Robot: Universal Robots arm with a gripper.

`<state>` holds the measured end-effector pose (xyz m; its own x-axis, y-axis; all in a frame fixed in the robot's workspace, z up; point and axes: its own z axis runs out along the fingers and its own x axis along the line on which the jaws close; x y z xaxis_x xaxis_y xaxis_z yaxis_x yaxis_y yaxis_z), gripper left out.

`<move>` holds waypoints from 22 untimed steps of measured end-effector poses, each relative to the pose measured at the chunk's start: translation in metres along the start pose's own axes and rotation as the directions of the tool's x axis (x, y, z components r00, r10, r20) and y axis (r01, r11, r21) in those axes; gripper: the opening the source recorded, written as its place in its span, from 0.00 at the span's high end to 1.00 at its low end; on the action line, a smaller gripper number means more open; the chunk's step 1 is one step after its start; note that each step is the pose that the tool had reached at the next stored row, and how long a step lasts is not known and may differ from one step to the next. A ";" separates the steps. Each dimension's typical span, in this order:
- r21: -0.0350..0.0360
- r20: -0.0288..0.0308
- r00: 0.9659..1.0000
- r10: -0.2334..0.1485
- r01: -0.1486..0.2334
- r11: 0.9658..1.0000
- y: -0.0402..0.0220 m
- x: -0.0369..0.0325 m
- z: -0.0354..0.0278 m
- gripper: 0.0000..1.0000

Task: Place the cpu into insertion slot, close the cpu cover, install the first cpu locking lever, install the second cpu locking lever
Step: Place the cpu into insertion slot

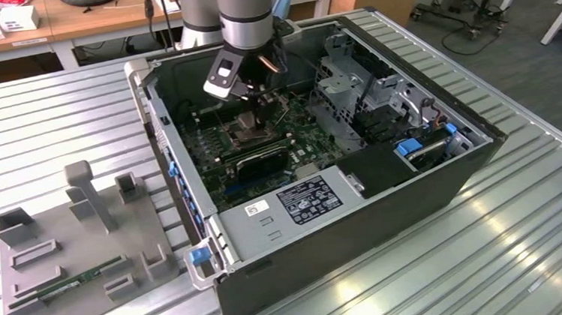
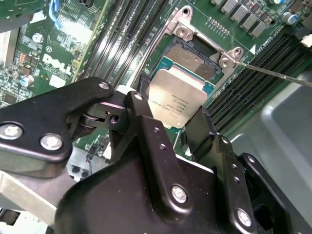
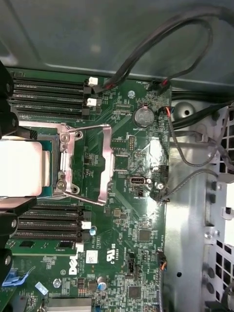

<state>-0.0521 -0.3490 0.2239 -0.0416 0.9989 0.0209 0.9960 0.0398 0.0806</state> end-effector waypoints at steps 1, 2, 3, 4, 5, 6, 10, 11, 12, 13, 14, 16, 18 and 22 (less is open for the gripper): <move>0.000 0.000 1.000 0.000 0.000 1.000 -0.0006 0.0001 0.0014 0.46; 0.000 0.000 1.000 0.000 0.000 1.000 -0.0013 0.0002 0.0027 0.46; 0.001 0.000 1.000 0.000 0.000 1.000 -0.0021 0.0002 0.0039 0.46; 0.001 0.000 1.000 0.000 0.000 1.000 -0.0025 0.0003 0.0051 0.46; 0.002 0.000 1.000 0.000 0.000 1.000 -0.0027 0.0003 0.0064 0.46; 0.004 0.000 1.000 0.000 0.000 1.000 -0.0029 0.0003 0.0080 0.46; 0.008 -0.001 1.000 0.000 0.000 1.000 -0.0033 0.0002 0.0126 0.46; 0.008 -0.001 1.000 0.000 0.000 1.000 -0.0034 0.0002 0.0130 0.46; 0.009 -0.001 1.000 0.000 0.000 1.000 -0.0033 0.0002 0.0129 0.46; 0.009 -0.001 1.000 0.000 0.000 1.000 -0.0033 0.0002 0.0131 0.46; 0.009 -0.001 1.000 0.000 0.000 1.000 -0.0034 0.0002 0.0133 0.46; 0.009 -0.001 1.000 0.000 0.000 1.000 -0.0033 0.0003 0.0134 0.46; 0.009 -0.001 1.000 0.000 0.000 1.000 -0.0033 0.0010 0.0137 0.46; 0.009 -0.001 1.000 0.000 0.000 1.000 -0.0033 0.0023 0.0146 0.46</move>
<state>-0.0544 -0.3465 0.2091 -0.0415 0.9989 0.0216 0.9966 0.0398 0.0720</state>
